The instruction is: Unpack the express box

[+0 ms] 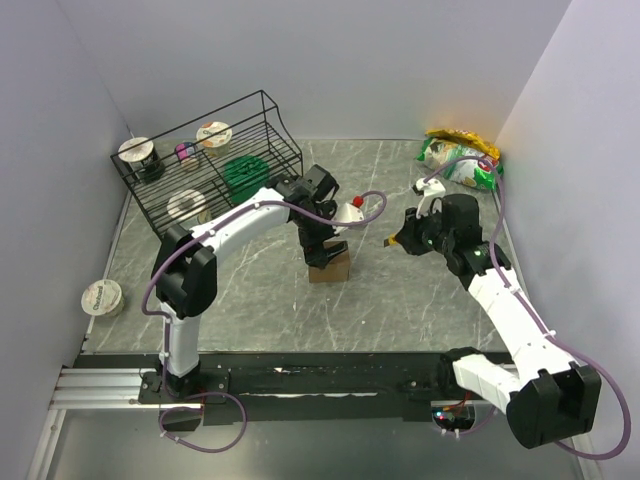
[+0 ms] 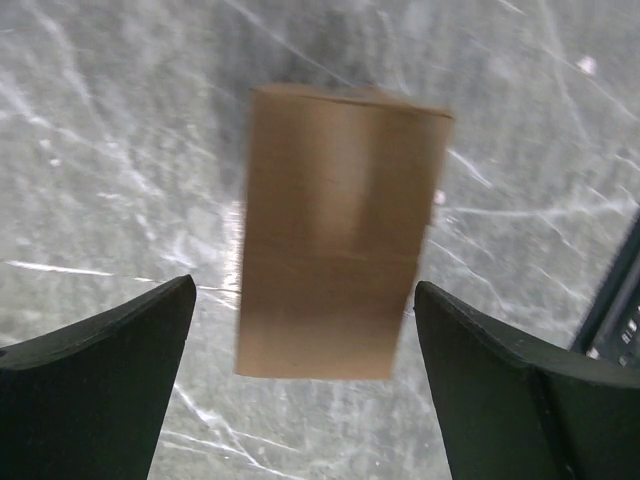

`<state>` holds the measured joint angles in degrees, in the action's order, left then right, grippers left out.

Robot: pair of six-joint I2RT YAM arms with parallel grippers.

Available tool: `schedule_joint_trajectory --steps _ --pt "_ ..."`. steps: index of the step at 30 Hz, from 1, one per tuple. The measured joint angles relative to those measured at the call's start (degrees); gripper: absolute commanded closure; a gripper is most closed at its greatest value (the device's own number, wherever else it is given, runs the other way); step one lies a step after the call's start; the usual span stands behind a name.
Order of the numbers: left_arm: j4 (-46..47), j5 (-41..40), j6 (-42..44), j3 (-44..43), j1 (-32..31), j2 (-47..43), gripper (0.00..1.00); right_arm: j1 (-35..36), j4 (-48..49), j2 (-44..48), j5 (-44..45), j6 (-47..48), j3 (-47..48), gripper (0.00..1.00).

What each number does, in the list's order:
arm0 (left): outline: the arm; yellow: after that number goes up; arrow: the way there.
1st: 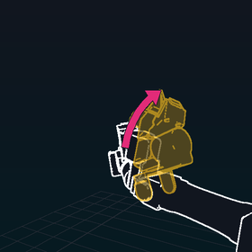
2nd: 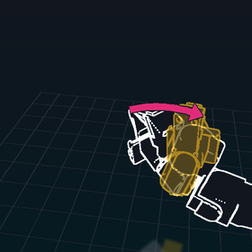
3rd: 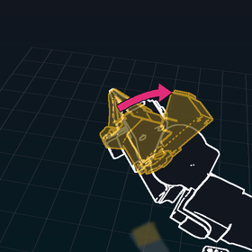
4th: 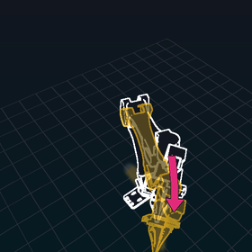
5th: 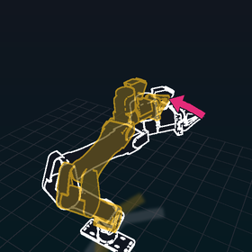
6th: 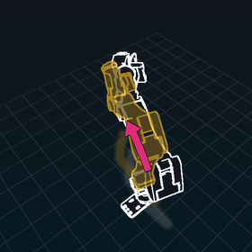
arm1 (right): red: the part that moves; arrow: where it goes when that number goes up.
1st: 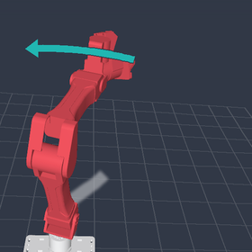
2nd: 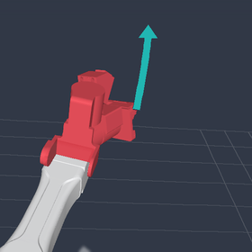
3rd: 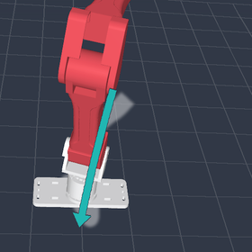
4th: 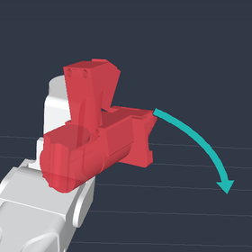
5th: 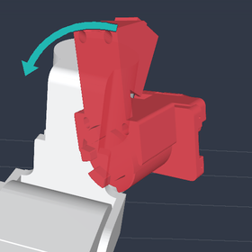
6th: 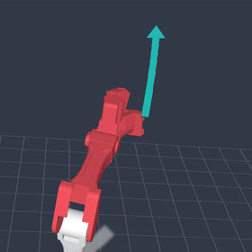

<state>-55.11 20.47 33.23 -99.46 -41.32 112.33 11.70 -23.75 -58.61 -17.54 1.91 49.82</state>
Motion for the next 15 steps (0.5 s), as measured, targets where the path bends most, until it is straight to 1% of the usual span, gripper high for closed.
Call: schedule_joint_trajectory --steps 6,8,9,10,12,13,15 --pt "5.38 -2.75 -2.93 2.27 0.0 0.0 0.04 -0.11 0.09 -1.03 -0.87 -0.68 0.0 1.0" --pt "5.97 -2.73 -3.56 2.75 0.0 0.0 0.01 -0.13 0.22 -1.27 -1.97 -1.07 0.0 1.0" --pt "6.14 -2.6 -3.8 2.8 0.0 0.0 0.03 -0.13 0.37 -1.33 -2.56 -1.44 0.0 1.0" --pt "6.49 -2.34 -4.02 2.84 0.0 0.0 0.08 -0.13 0.7 -1.33 -3.37 -2.01 0.0 1.0" --pt "7.61 -1.55 -4.48 3.26 0.0 -0.02 0.13 -0.13 1.95 -1.33 -5.01 -3.76 0.0 1.0" --pt "8.37 -1.07 -4.66 3.89 0.0 -0.07 0.18 -0.22 2.73 -1.33 -5.92 -4.7 0.0 1.0" --pt "9.44 -0.17 -5.11 5.92 0.0 -0.55 0.24 -0.5 4.17 -1.33 -7.52 -7.37 0.0 1.0"
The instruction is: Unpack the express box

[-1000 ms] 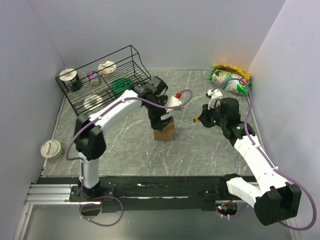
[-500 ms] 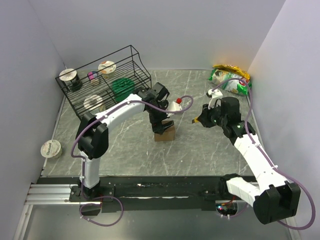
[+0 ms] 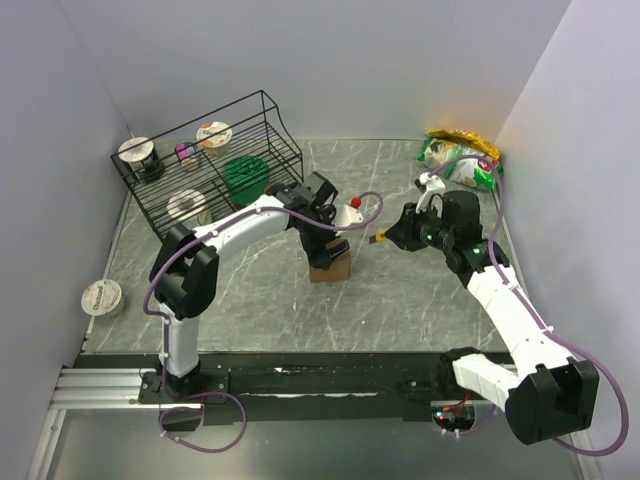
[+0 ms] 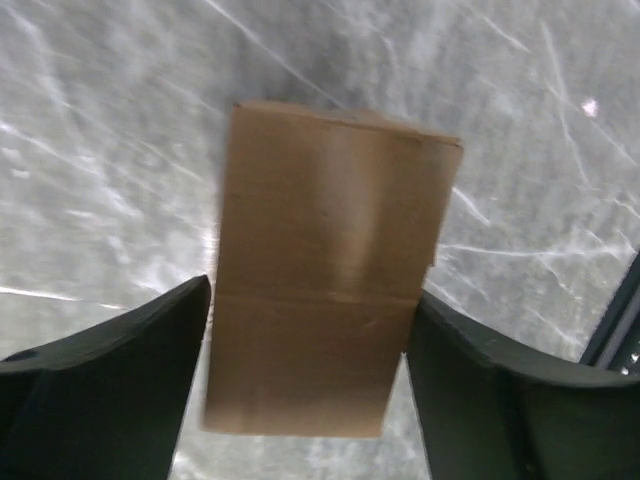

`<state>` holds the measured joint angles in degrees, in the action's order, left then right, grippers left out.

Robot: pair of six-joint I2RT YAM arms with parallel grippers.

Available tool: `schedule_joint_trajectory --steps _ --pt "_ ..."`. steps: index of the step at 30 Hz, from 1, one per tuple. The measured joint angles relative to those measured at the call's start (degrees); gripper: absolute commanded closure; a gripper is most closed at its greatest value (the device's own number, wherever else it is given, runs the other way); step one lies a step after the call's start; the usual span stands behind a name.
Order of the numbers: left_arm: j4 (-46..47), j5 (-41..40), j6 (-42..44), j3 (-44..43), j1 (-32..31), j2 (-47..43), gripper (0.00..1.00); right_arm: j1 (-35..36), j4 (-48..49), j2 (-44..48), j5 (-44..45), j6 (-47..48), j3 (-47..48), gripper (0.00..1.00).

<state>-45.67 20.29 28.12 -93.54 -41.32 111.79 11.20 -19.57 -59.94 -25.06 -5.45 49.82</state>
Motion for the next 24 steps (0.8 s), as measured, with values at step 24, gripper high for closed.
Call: schedule_joint_trajectory --steps 24 --pt "18.58 -3.48 -12.04 22.84 0.04 -14.84 0.41 -1.33 15.74 -8.2 -4.02 -30.77 -6.19 1.0"
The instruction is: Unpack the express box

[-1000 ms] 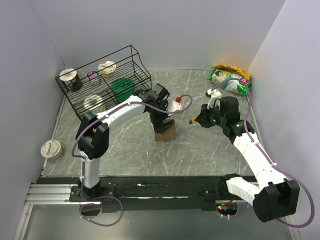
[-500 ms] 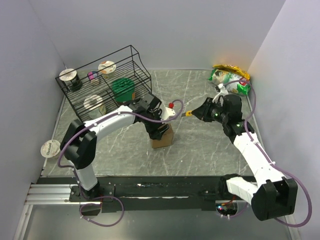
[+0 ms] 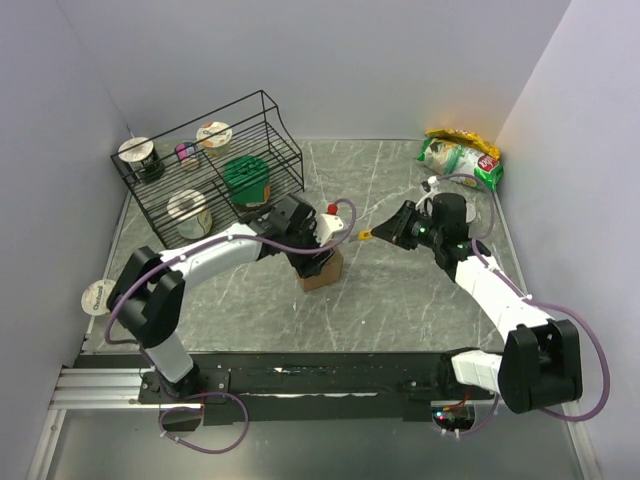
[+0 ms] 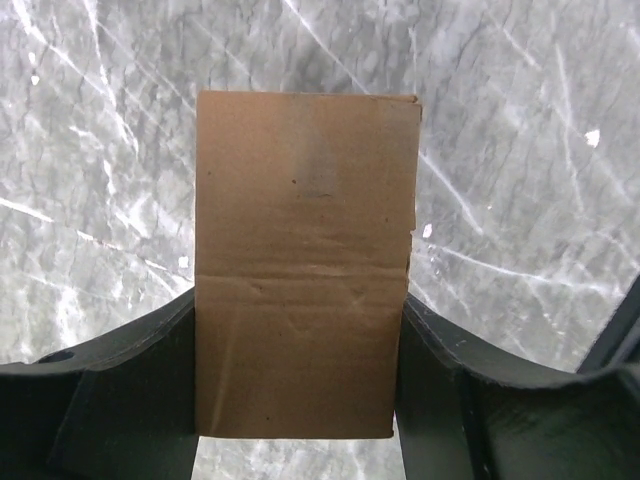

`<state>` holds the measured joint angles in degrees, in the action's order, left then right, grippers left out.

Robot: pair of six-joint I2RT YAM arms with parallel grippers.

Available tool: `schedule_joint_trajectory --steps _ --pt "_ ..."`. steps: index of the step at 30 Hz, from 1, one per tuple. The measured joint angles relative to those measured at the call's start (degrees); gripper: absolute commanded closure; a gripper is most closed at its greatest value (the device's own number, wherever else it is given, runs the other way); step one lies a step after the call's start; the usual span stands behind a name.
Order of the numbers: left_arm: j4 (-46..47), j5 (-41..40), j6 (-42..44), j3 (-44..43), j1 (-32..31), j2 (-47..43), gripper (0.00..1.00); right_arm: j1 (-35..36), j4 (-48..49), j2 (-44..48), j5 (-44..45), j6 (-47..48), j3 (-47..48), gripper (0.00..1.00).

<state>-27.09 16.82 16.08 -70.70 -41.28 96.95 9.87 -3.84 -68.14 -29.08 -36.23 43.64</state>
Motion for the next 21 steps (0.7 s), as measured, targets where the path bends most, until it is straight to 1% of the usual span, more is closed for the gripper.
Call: schedule_joint_trajectory --steps 3,7,14,21 --pt "3.56 -0.83 0.28 4.66 0.0 -2.86 0.4 0.0 1.68 -1.64 -1.44 -0.63 -0.04 1.0" --pt "6.54 -1.53 0.57 7.82 -0.04 -4.81 0.4 0.0 4.48 -3.72 -4.13 -2.51 -0.04 1.0" --pt "9.31 -1.77 0.59 10.12 -0.04 -6.08 0.41 0.28 7.37 -5.57 -6.6 -4.85 -0.04 1.0" --pt "10.36 -1.79 0.55 10.51 -0.04 -6.1 0.41 0.68 8.85 -7.32 -7.67 -5.99 -0.04 1.0"
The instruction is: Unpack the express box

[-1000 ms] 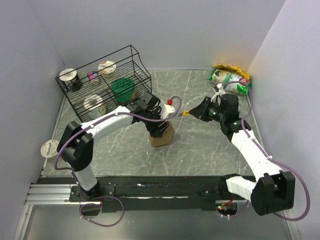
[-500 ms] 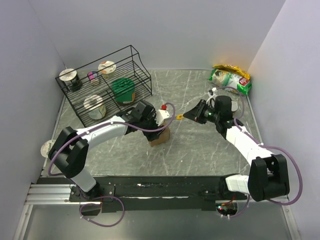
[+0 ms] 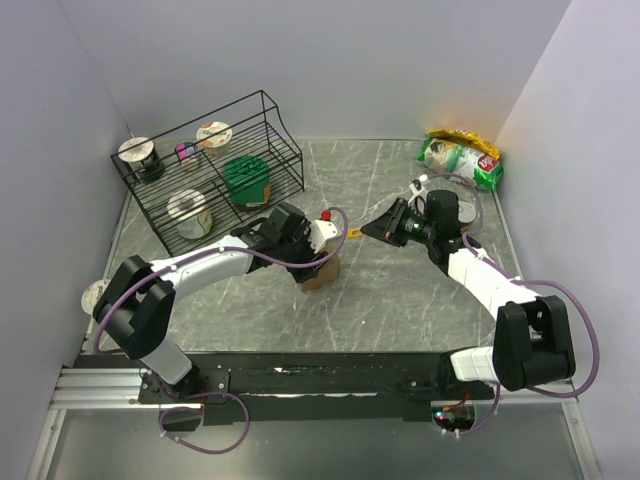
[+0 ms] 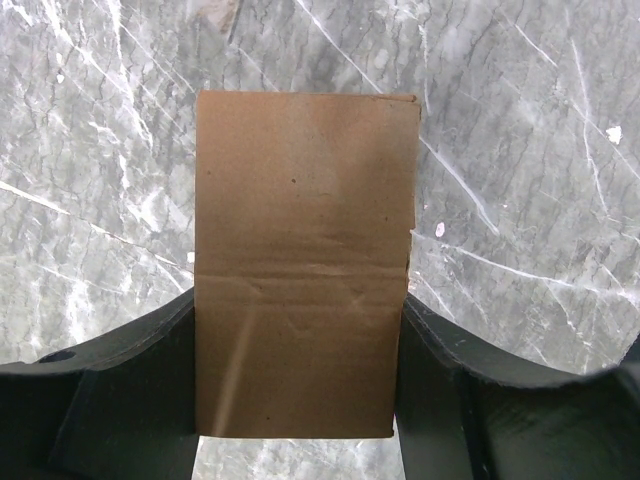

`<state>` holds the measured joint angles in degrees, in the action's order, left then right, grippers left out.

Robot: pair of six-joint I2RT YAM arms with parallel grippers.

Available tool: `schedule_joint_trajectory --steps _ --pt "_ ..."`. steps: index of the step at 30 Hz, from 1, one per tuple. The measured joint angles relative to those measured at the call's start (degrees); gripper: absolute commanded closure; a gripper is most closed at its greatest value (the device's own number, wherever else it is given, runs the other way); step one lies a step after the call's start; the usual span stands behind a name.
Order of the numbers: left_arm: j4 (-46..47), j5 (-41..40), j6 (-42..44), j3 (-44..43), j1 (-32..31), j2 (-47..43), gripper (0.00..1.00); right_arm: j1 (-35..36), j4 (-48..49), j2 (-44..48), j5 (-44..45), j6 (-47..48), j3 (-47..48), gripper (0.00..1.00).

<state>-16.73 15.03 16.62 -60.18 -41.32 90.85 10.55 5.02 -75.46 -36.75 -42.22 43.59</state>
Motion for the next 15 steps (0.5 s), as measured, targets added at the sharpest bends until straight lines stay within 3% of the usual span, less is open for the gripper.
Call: schedule_joint_trajectory --steps 15 --pt "0.17 0.04 0.0 0.42 0.0 -0.33 0.41 1.46 1.68 -0.85 -0.33 -0.09 0.09 1.0"
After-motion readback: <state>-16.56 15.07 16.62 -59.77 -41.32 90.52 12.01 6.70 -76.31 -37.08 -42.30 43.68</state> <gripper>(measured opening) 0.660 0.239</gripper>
